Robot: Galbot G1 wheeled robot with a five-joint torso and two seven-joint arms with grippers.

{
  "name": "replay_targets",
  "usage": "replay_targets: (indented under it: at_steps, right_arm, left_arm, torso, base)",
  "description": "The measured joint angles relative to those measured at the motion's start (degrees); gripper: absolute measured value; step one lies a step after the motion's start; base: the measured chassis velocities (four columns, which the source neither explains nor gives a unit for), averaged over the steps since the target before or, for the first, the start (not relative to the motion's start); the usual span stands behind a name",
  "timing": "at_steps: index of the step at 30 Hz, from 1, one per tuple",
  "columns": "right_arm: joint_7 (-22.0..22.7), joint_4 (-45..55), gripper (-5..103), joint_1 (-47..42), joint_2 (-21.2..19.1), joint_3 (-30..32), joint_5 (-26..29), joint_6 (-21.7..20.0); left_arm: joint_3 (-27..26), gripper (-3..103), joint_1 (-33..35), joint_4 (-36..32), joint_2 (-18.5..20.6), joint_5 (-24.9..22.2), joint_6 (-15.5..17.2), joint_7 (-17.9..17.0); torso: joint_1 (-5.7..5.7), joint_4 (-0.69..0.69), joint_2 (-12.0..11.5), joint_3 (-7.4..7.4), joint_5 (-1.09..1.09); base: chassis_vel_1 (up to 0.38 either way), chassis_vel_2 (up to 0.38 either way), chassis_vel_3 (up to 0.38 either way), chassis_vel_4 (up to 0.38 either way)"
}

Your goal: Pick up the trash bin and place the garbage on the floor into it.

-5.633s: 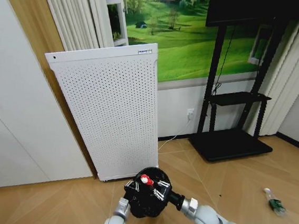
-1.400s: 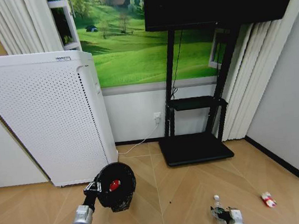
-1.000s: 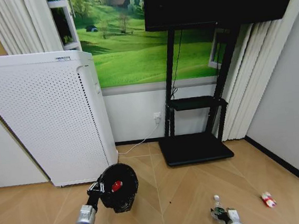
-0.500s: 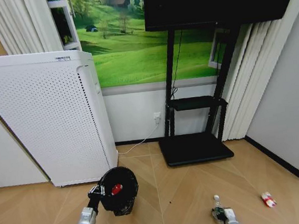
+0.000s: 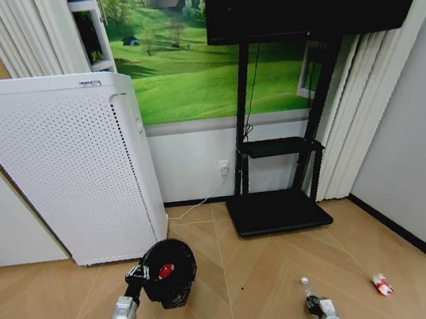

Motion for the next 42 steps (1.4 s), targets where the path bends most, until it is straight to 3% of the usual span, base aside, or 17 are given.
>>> replay_targets:
  at_steps: [5,12,18,20,21,22,23,34,42]
  right_arm:
    - [-0.02,1.30,23,-1.18,-0.32,0.39,0.01,0.02]
    - [0.03,11.48,23,-7.13,-3.83,4.43,1.55,0.29]
    - [-1.54,22.08,23,-11.94,-7.89,9.80,2.72,4.09]
    - [-5.39,25.70,23,-12.97,-9.05,10.65,1.28,10.52]
    - [-5.39,25.70,23,-12.97,-9.05,10.65,1.28,10.52]
    - [-9.56,28.19,23,-13.57,-9.36,10.65,-0.79,15.20]
    - [-11.84,30.46,23,-14.12,-9.40,10.61,-1.81,17.34]
    - [-24.00,45.98,23,-15.16,-8.99,7.63,-4.32,26.25]
    - [-28.24,45.63,22,-11.66,-8.44,3.44,-10.79,31.44]
  left_arm:
    - [0.20,6,0.09,-0.20,-0.16,0.02,-0.02,0.00]
    - [1.52,6,0.02,-1.42,-0.17,-0.01,-0.13,-0.02]
    - [2.95,6,-0.31,-2.12,-0.06,-0.15,0.03,-0.04]
    - [3.74,6,-0.26,-2.15,-0.65,0.28,0.05,-0.12]
    - [3.74,6,-0.26,-2.15,-0.65,0.28,0.05,-0.12]
    - [4.30,6,-0.39,-2.14,-1.29,0.62,0.05,-0.31]
    - [4.67,6,-0.63,-2.11,-1.64,0.76,0.05,-0.49]
    - [8.18,6,-3.10,-0.14,-5.37,1.79,0.90,-0.83]
    - [11.82,6,-5.22,2.70,-7.00,2.58,1.01,-1.26]
  torso:
    - [0.00,0.00,0.00,0.00,0.02]
    - [0.00,0.00,-0.01,0.01,0.03]
    - [0.00,-0.01,-0.01,0.01,0.01]
    - [0.00,0.00,-0.02,0.01,-0.01]
    - [0.00,0.00,-0.02,0.01,-0.01]
    - [0.00,0.03,-0.02,0.01,0.02]
    - [0.00,0.01,-0.02,0.01,0.02]
    - [0.00,0.00,-0.02,0.01,0.01]
    - [0.00,-0.01,-0.02,0.01,0.01]
  base:
    - [0.000,0.000,0.000,0.000]
    - [0.000,0.000,0.000,0.000]
    - [0.000,0.000,0.000,0.000]
    - [0.000,0.000,0.000,0.000]
    - [0.000,0.000,0.000,0.000]
    - [0.000,0.000,0.000,0.000]
    - [0.000,0.000,0.000,0.000]
    - [0.000,0.000,0.000,0.000]
    - [0.000,0.000,0.000,0.000]
